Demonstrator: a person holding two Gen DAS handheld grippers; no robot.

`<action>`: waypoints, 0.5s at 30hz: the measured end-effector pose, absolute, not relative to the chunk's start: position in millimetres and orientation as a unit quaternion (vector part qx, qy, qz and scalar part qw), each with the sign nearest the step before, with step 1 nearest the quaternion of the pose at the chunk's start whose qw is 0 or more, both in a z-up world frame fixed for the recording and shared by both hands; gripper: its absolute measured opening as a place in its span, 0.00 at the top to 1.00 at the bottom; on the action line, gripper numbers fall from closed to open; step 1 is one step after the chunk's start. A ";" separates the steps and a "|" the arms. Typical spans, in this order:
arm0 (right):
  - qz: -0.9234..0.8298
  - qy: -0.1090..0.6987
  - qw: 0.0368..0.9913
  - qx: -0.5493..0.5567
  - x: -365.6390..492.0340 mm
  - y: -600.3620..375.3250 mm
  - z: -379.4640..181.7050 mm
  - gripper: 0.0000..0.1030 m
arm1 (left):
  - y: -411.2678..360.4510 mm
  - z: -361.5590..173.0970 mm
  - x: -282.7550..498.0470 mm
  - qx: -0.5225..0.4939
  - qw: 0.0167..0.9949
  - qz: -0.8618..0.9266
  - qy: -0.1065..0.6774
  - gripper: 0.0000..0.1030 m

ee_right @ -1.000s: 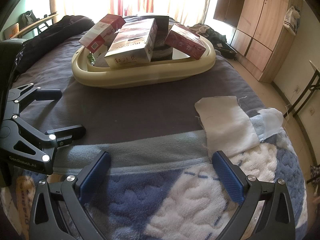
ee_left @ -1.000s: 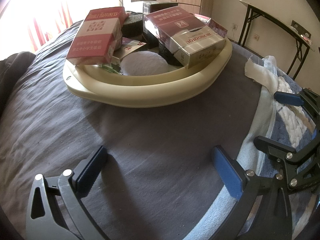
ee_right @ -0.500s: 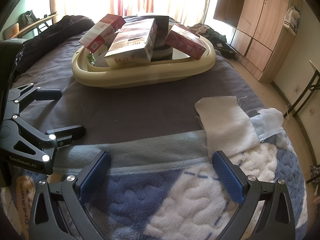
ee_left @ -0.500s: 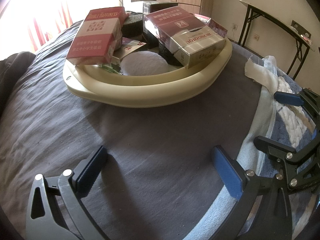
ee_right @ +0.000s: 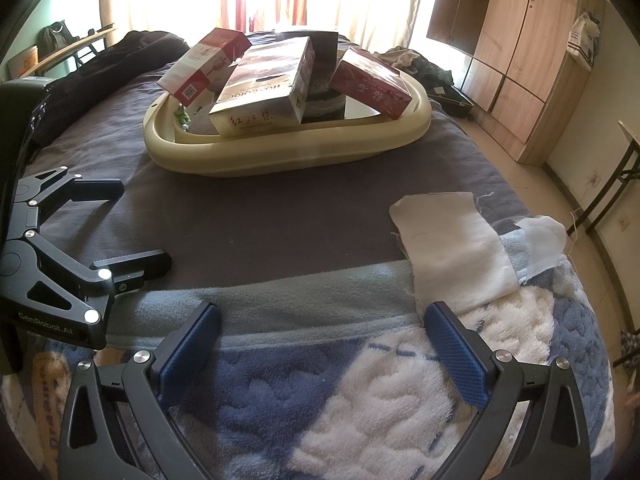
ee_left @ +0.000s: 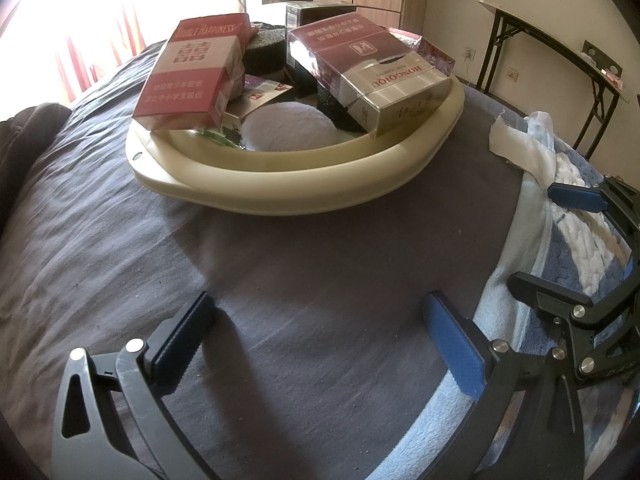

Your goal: Organize rigid objects

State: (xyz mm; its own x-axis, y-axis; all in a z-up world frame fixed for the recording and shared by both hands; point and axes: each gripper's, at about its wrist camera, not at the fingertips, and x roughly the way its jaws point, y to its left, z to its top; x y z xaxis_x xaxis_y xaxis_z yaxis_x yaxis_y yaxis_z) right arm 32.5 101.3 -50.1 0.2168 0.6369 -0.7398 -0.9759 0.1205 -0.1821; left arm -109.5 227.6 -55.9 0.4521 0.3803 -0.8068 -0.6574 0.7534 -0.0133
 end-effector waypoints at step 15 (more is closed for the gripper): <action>0.572 0.253 0.705 -0.335 32.4 101.5 -50.1 0.00 | 227.6 -55.9 -109.5 -0.164 0.836 0.310 0.421 0.00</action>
State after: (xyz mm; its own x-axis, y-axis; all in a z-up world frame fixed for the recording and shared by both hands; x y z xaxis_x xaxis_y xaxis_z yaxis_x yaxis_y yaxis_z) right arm 32.4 101.5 -50.1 0.2172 0.6369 -0.7397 -0.9758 0.1209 -0.1824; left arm -109.5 227.6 -55.9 0.4522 0.3802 -0.8068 -0.6575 0.7533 -0.0135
